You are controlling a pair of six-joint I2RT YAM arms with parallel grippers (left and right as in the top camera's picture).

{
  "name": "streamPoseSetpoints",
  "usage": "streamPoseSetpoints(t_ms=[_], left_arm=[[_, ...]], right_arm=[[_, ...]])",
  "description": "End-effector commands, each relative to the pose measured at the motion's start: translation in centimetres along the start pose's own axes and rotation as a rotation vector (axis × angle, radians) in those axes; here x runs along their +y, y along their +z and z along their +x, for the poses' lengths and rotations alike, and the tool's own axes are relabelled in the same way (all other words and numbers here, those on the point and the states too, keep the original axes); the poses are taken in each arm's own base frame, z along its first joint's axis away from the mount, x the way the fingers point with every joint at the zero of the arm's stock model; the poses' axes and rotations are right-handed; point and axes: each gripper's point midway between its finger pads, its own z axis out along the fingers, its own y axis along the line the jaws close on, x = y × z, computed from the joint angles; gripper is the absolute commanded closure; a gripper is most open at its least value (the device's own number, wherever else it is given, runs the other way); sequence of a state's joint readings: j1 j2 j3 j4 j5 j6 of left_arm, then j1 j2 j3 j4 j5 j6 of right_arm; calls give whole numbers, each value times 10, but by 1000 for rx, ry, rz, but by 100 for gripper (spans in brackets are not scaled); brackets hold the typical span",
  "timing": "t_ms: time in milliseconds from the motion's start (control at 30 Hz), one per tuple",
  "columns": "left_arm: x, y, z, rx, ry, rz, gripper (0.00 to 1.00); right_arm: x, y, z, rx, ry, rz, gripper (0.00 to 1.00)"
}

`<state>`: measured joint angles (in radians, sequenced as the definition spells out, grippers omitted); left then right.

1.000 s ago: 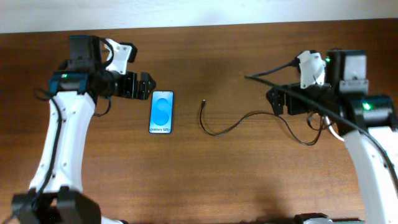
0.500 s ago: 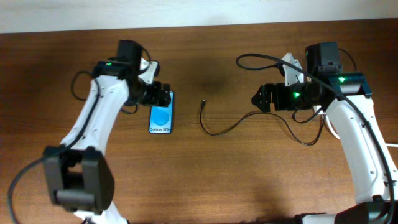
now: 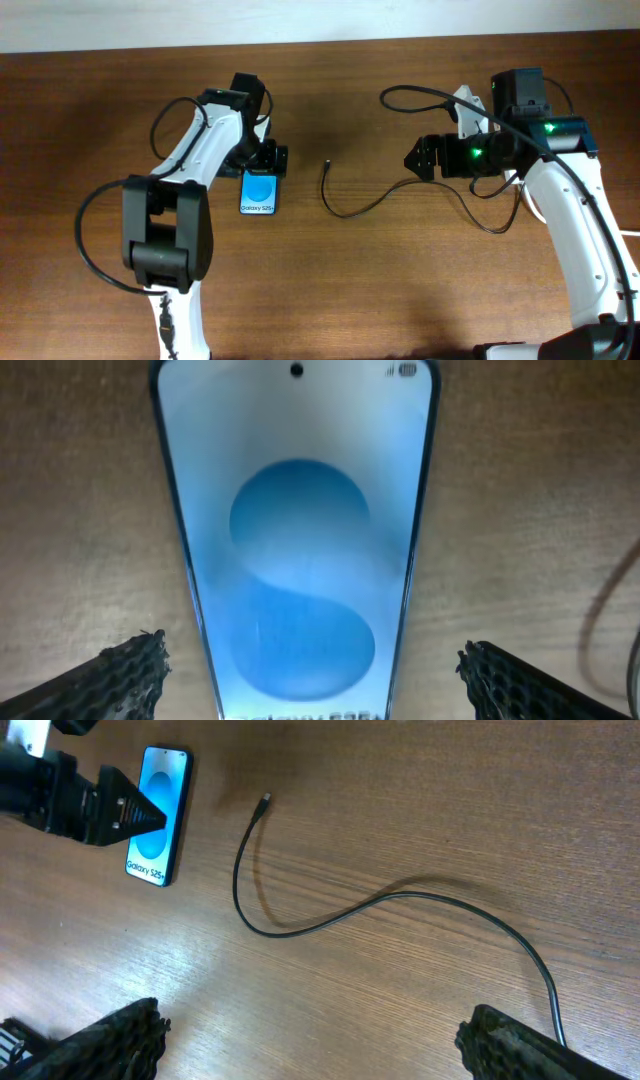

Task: Plug charger to phone and switch on socket
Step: 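Lower the left gripper and grasp the blue phone's top edge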

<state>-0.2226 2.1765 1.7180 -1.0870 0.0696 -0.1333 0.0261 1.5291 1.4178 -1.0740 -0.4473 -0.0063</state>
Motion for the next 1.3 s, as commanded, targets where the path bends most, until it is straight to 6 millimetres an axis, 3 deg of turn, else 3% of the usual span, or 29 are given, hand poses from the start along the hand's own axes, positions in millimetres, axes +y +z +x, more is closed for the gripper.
streamPoseSetpoints(t_ms=[0,100,300,433,933,1267], left_arm=[[-1,3,-9,-23,27,-7,1],[-7,2,-15,-47,30,24,1],[2,3,-17,-56,-8,-26,0],[10,11,-11,-43,-26,-64,0],[4,32,2,-16,-26,-14,1],[5,34,4,-12,-22,-39,2]], right_arm=[[5,-1,-4,-7,-10,-15,2],[5,-1,-4,-7,-10,-15,2],[5,-1,-3,-3,-8,-15,2],[5,-1,-3,-4,-8,-15,2],[5,-1,-2,2,-6,-15,2],[5,-1,-2,3,-5,-15,2]])
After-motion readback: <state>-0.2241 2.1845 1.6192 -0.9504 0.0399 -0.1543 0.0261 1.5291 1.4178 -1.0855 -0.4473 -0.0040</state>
